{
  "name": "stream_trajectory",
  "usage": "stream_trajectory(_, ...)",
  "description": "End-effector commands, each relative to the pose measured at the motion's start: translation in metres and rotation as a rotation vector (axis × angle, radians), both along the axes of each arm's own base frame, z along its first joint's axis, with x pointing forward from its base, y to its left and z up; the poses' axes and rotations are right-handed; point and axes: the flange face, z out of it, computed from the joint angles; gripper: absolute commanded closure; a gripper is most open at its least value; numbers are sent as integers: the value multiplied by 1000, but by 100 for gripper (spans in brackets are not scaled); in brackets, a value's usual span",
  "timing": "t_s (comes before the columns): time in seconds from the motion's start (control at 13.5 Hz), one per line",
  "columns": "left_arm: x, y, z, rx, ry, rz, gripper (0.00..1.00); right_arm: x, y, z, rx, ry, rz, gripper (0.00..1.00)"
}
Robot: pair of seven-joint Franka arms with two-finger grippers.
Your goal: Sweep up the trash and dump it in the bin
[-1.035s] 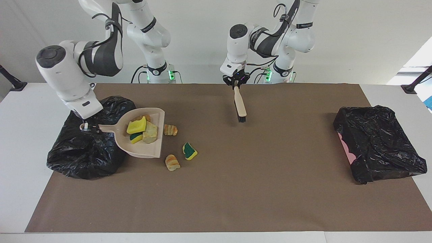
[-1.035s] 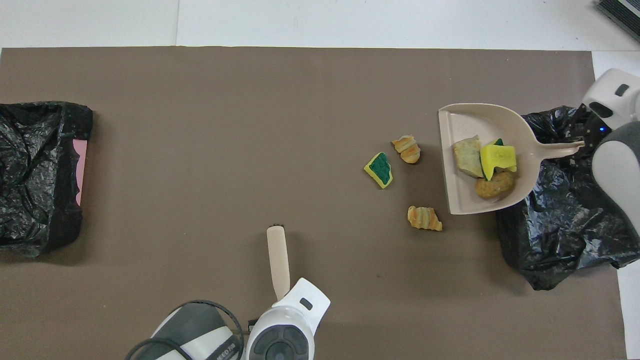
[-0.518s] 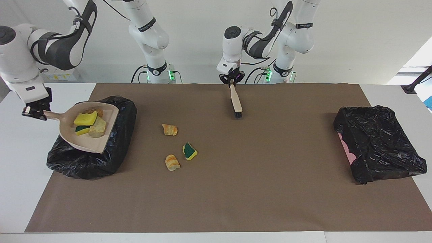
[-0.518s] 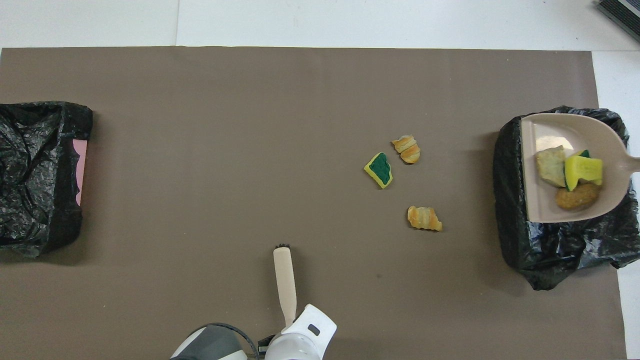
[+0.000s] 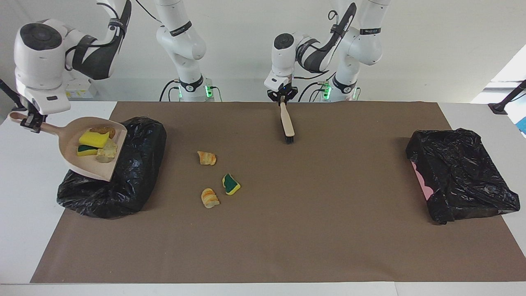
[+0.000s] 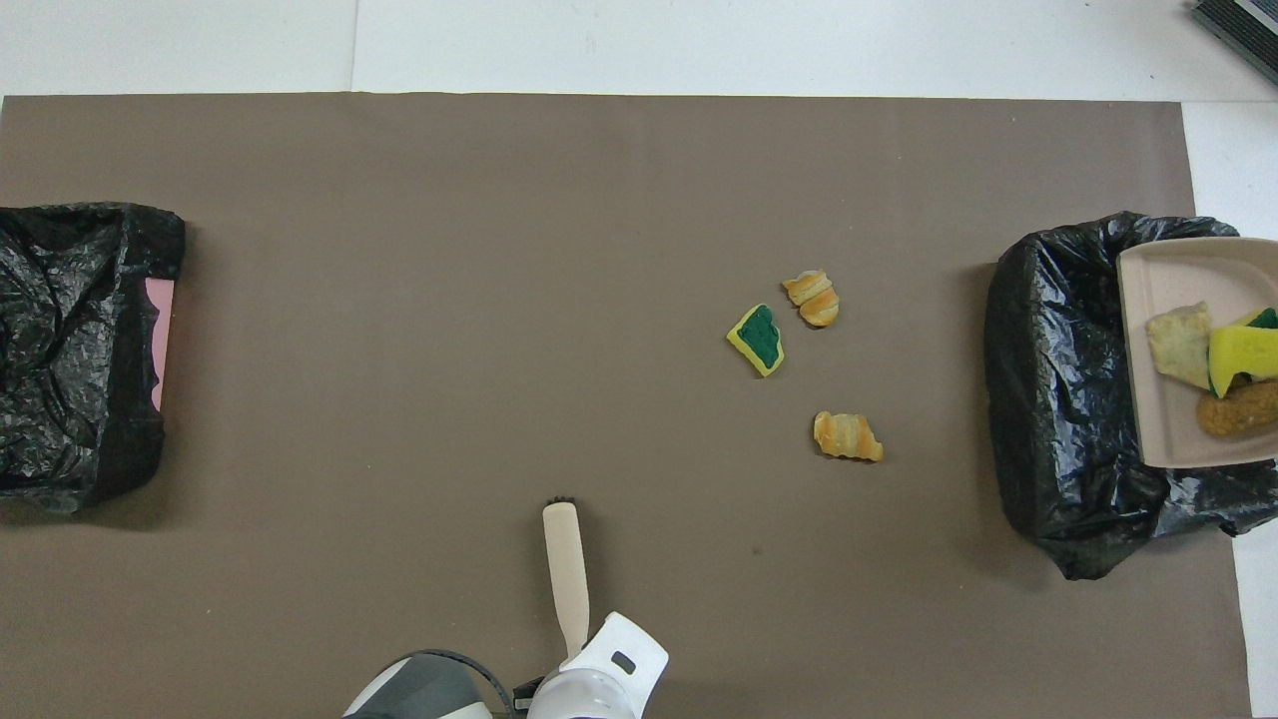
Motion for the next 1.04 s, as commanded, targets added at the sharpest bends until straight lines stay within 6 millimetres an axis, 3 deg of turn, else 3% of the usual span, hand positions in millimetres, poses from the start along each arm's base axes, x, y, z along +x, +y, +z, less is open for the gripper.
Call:
stream_trajectory(0.0, -4, 7, -3, -28, 22, -31, 100, -27, 11, 2, -99, -11, -11, 100)
stream_trajectory(0.07, -2, 7, -4, -30, 26, -23, 96, -29, 2, 4, -117, -10, -20, 100)
stream_trajectory(0.22, 0, 9, -5, -31, 33, -57, 73, -38, -20, 16, -174, -15, -37, 100)
stream_trajectory(0.44, 20, 11, -5, -31, 37, -26, 0, -40, -8, 26, -209, -55, -62, 100)
stream_trajectory(0.52, 31, 9, 1, -45, 32, -46, 0, -38, 0, 27, -214, -60, -56, 100)
stream_trajectory(0.59, 57, 13, 16, -70, 22, -54, 0, -37, 0, 30, -230, -62, -49, 100)
stream_trajectory(0.74, 86, 14, 44, -90, 10, -101, 0, -34, 0, 45, -241, -85, -44, 100)
stream_trajectory(0.89, 132, 32, 71, -106, -39, -98, 0, -31, 6, 56, -225, -110, -46, 100)
stream_trajectory(0.96, 148, 42, 87, -95, -66, -116, 0, -27, 19, 55, -189, -122, -37, 100)
